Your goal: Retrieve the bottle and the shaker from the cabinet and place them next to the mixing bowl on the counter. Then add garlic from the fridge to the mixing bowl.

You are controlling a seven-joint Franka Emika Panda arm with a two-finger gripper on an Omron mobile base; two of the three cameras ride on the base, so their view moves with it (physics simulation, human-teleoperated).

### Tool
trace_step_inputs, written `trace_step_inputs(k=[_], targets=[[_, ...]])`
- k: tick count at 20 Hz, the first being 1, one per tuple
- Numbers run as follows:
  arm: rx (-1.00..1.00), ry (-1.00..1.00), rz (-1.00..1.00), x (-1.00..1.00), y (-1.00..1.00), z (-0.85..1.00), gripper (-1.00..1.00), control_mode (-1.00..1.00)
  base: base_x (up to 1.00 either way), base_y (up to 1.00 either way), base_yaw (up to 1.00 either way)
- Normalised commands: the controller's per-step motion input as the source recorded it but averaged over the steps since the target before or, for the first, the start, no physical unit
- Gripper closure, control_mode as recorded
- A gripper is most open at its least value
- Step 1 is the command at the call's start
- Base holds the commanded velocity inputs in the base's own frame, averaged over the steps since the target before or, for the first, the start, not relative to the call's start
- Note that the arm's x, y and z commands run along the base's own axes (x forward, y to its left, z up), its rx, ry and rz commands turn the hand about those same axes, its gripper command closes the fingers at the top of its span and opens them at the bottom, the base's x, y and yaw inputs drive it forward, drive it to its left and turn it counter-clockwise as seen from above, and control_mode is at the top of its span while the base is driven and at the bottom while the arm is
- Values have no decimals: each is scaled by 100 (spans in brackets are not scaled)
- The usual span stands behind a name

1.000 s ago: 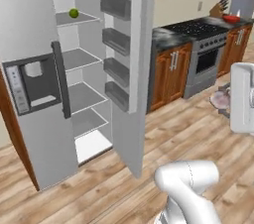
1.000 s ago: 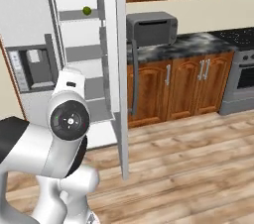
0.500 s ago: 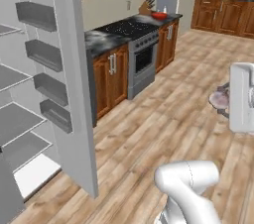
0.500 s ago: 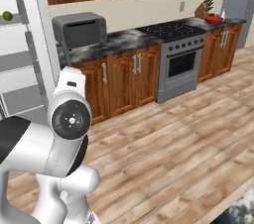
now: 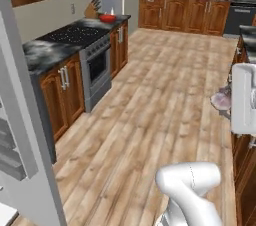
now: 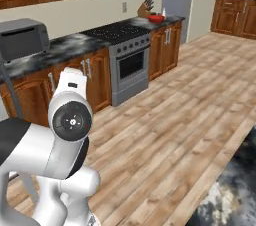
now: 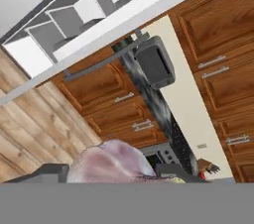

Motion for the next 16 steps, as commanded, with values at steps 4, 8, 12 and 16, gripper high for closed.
trace_step_inputs(k=[4,8,12,16], targets=[[0,0,0,0,0,0,100,100,47,20,-43],[0,0,0,0,0,0,100,100,56,36,-46],[0,0,0,0,0,0,100,100,57,83,-39],[0,0,0,0,0,0,100,100,82,88,-25]])
